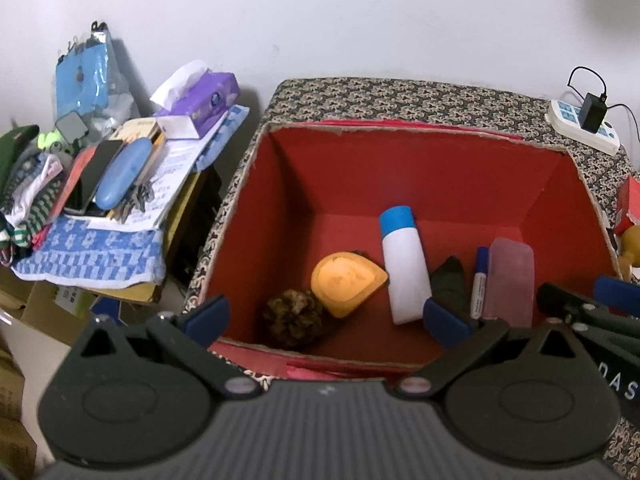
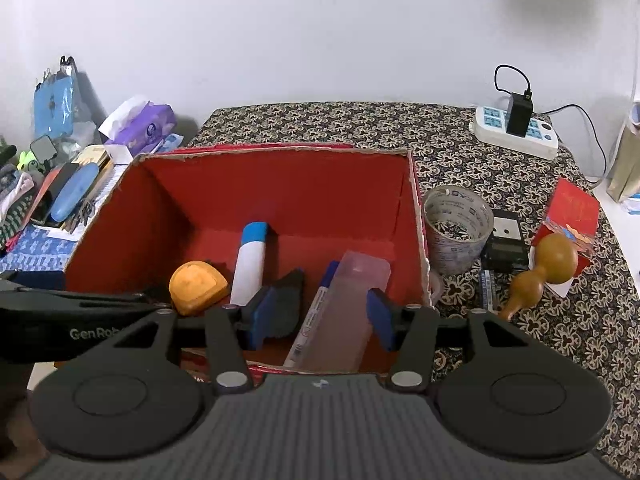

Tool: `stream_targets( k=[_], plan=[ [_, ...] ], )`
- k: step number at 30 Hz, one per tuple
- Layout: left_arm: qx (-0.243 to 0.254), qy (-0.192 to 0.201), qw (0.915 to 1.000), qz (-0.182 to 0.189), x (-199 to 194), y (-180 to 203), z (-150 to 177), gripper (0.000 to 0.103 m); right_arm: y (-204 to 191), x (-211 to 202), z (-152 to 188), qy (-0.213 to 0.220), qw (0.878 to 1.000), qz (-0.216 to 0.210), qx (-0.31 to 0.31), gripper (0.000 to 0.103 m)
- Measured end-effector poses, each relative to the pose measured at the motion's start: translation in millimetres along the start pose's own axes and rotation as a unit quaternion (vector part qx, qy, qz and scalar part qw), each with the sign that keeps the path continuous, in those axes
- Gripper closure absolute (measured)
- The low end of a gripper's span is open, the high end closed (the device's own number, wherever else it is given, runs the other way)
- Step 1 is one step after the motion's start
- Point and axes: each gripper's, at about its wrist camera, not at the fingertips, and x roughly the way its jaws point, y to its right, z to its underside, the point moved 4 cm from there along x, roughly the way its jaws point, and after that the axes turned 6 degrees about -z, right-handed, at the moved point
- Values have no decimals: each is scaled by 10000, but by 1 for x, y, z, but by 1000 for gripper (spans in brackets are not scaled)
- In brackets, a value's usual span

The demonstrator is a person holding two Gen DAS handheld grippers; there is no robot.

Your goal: Organize rigid objects

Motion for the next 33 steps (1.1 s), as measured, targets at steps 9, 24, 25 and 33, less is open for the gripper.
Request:
stream_targets(
  k=[9, 24, 25, 33],
  plan=[
    [22, -21, 10000, 17, 1, 2, 0, 0, 4, 1, 2, -42, 9999, -28, 117, 65],
    [91, 95, 9999, 28, 3, 5, 2, 0, 2, 2, 3, -45, 9999, -46, 85, 65],
    [99, 104, 9999, 21, 3, 5, 2, 0, 2, 2, 2, -35, 10000, -38, 80, 65],
    [111, 96, 9999, 51, 6, 5, 2, 0, 2, 1, 3, -5, 10000, -31, 38, 65]
  ],
)
